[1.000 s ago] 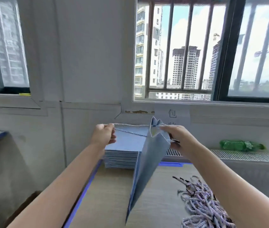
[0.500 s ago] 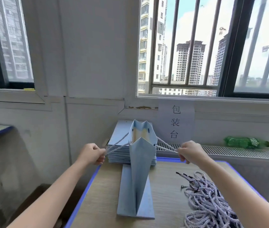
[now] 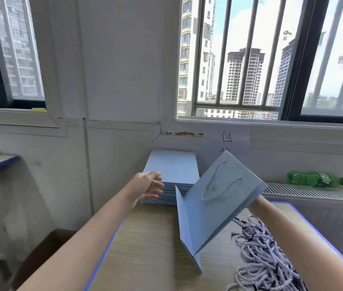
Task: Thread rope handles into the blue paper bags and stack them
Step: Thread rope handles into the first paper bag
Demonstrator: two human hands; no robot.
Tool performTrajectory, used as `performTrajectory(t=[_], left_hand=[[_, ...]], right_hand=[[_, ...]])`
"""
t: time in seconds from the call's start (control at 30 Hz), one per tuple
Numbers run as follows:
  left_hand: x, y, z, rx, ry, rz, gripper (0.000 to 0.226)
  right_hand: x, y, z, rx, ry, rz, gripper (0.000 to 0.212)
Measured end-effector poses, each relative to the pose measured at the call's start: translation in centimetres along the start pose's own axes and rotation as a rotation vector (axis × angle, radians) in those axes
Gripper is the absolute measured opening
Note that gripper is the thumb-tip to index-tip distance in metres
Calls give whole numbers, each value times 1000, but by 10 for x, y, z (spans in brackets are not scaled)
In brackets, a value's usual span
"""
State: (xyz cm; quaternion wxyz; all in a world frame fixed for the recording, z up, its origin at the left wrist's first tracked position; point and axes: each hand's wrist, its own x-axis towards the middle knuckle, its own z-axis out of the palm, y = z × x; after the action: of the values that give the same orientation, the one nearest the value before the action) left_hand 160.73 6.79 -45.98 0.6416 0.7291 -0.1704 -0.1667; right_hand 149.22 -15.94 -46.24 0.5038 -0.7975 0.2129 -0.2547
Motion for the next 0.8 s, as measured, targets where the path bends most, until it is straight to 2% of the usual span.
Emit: performTrajectory(t=[0.07,0.17,0.3,0.37,0.47,0.57,0.67,0.8], left_hand=[[0,6,18,10,-94,-2,31],[1,19,42,11,-199,8,37],[10,33,57,-17,-183,26,34],[13,34,55,8,-195,56,17],[9,31,47,19,-163,48,17],[6,29,26,-239,-59,-35,24],[5,29,-8,-492,-80,-66,27],[6,23,-40,-512,75,21,22]], right_hand=[[0,-2,3,-15,-68,-36,50],[-1,-15,6,-106,-163,-75,30],[-3,-35,8,-70,-217,-143,22],[-2,-40,9,-46,-200,-156,17],[0,-41,4,-60,-122,-179,16],[6,-35,-12,-144,57,-158,16],[11,-26,-28,-212,145,-108,18],[13,-14,-36,-254,160,-61,17]])
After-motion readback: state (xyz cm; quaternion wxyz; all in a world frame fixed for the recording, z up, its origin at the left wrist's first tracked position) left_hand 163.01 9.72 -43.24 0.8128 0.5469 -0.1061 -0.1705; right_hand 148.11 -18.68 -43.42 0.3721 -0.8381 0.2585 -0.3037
